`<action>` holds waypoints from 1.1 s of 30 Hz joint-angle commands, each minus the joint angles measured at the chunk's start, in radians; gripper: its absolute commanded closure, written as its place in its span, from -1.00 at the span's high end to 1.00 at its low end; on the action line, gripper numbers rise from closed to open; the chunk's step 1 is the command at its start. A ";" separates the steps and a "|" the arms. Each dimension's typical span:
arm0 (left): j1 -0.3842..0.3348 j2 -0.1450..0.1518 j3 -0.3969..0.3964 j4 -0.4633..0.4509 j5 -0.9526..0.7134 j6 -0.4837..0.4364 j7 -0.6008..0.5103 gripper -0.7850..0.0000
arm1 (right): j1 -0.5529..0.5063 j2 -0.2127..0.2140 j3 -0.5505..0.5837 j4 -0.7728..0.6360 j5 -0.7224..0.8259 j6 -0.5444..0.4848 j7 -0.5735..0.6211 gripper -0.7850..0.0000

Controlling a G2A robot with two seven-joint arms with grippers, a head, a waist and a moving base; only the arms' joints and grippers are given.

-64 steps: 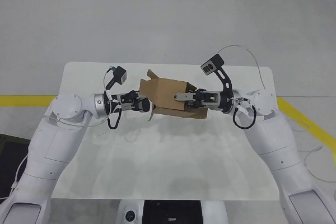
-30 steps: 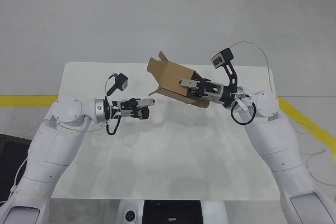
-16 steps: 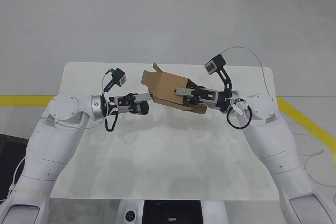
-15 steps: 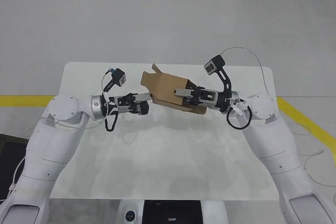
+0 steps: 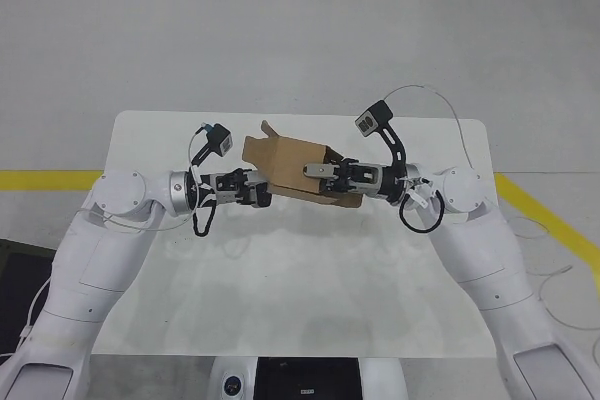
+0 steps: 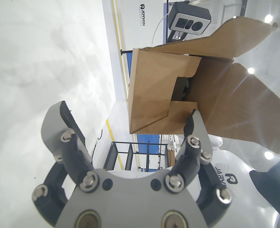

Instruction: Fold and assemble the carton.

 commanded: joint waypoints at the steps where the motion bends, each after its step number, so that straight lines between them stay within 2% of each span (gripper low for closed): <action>1: -0.001 0.000 0.001 0.001 0.001 -0.001 -0.001 1.00 | -0.001 0.001 0.002 0.000 -0.003 0.001 0.001 -1.00; 12: -0.001 0.002 0.002 0.001 0.004 0.001 -0.011 1.00 | 0.003 0.001 0.005 0.007 -0.001 0.003 0.014 -1.00; 20: -0.016 0.015 -0.068 0.064 0.023 -0.012 0.005 1.00 | -0.004 0.008 0.027 0.023 0.000 0.008 0.042 -1.00; 24: -0.017 0.021 -0.092 0.085 0.030 -0.007 0.015 1.00 | -0.011 0.010 0.024 0.012 0.026 0.029 0.100 -1.00; 29: -0.023 0.020 -0.080 0.097 0.027 0.008 0.014 1.00 | -0.006 0.004 -0.008 0.008 0.094 0.051 0.180 -1.00; 33: -0.030 0.014 -0.047 0.100 0.019 0.017 -0.001 1.00 | 0.005 -0.004 -0.035 0.024 0.117 0.054 0.198 -1.00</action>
